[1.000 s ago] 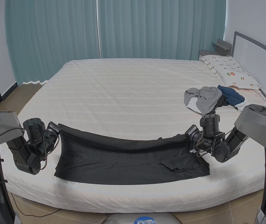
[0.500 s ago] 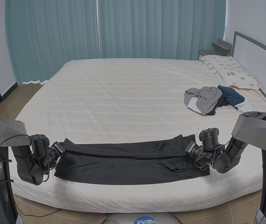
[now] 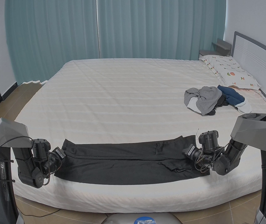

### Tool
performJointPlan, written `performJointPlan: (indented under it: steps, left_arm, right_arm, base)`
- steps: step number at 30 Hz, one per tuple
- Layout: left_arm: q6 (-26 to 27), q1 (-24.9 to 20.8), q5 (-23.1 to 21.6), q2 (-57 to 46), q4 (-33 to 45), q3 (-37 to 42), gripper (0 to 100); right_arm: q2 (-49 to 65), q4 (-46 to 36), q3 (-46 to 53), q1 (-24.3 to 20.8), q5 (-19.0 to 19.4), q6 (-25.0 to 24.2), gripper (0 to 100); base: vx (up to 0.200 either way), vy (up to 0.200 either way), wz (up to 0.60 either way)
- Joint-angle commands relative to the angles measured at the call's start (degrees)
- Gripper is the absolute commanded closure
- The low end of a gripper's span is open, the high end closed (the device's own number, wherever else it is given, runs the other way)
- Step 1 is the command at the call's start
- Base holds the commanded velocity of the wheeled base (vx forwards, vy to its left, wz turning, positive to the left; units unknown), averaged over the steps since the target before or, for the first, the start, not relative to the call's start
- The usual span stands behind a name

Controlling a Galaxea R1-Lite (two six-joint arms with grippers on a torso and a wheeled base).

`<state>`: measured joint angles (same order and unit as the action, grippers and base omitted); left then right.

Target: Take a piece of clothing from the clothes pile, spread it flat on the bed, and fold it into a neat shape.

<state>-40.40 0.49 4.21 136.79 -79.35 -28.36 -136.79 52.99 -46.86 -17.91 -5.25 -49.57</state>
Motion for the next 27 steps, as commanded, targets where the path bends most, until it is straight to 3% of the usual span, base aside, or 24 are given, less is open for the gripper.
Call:
performJointPlan:
  steps: [1, 9, 14, 17, 27]
  left_arm:
    - [-0.29, 0.04, -0.07, -0.12, -0.02, 1.02, 0]
    - [-1.96, 1.71, -1.83, -1.88, -0.10, 2.52, 0]
    - [-3.02, 4.08, -7.99, -3.28, -3.09, 5.94, 0]
    - [-3.37, 5.23, -10.80, -3.28, -3.80, 6.73, 0]
    - [-7.15, 5.93, -13.96, -2.49, -3.80, 6.29, 0]
  right_arm:
    - [6.98, 0.53, 2.92, 0.77, 0.51, -0.35, 0]
    - [14.36, 0.27, 12.58, 0.68, 5.43, -0.88, 0]
    - [14.97, 0.01, 15.22, -1.34, 8.86, -10.11, 0]
    - [13.48, 0.53, 14.34, -2.13, 9.12, -12.57, 0]
    - [6.98, 0.80, 10.74, -4.59, 7.89, -13.01, 0]
  base:
    - [0.000, 0.000, 0.00]
    - [0.000, 0.000, 0.00]
    - [0.000, 0.000, 0.00]
    - [0.000, 0.000, 0.00]
    - [0.000, 0.000, 0.00]
